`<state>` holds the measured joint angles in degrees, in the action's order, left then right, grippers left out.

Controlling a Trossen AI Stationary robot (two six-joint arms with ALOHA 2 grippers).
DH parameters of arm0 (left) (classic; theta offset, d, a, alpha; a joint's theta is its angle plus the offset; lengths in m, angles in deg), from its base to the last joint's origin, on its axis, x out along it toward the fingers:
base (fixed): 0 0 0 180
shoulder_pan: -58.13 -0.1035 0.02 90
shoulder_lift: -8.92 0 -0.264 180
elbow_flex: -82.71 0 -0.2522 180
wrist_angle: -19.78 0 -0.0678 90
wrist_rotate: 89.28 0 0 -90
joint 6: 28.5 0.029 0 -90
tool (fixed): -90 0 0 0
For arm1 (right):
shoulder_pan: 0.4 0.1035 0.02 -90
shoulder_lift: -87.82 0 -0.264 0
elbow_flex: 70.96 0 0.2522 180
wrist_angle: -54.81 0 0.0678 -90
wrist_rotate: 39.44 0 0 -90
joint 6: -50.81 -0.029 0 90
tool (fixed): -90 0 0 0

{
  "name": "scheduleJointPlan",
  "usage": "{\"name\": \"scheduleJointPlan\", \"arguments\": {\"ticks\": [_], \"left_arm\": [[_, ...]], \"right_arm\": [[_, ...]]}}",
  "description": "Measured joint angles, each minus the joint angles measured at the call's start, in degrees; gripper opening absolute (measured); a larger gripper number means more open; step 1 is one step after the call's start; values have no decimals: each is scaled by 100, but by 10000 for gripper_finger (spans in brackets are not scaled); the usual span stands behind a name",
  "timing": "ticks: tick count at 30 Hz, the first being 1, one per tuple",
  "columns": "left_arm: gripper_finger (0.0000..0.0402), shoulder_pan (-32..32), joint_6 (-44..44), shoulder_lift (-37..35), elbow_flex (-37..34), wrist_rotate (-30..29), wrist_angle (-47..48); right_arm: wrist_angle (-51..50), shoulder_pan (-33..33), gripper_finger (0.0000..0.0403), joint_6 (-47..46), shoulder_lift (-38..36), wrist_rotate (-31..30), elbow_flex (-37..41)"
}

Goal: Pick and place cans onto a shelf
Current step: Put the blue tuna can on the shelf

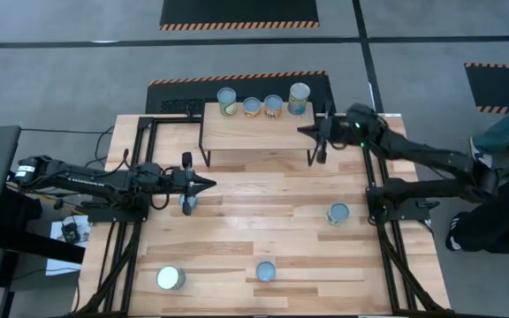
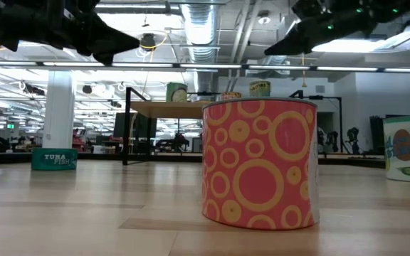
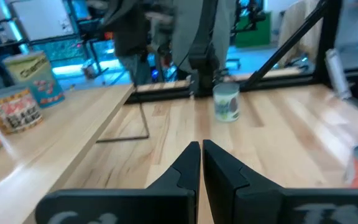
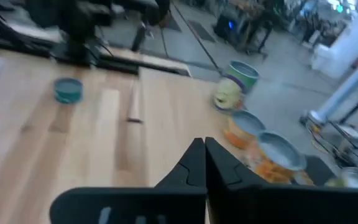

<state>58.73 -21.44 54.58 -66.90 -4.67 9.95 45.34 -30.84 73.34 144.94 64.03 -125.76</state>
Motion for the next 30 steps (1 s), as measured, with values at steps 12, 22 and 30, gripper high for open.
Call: {"name": "scheduleJointPlan", "arguments": {"ticks": [12,22,30], "left_arm": [[9,-2,212,493,351,-238,440],[9,161,-321,491,537,-405,1509],[39,174,-1163,494,1518,-516,4531]], "right_arm": [[926,1480,5,-232,-658,6,888],[2205,2202,11,-363,-426,-797,1703],[2142,2302,14,-496,-426,-1078,1706]]}}
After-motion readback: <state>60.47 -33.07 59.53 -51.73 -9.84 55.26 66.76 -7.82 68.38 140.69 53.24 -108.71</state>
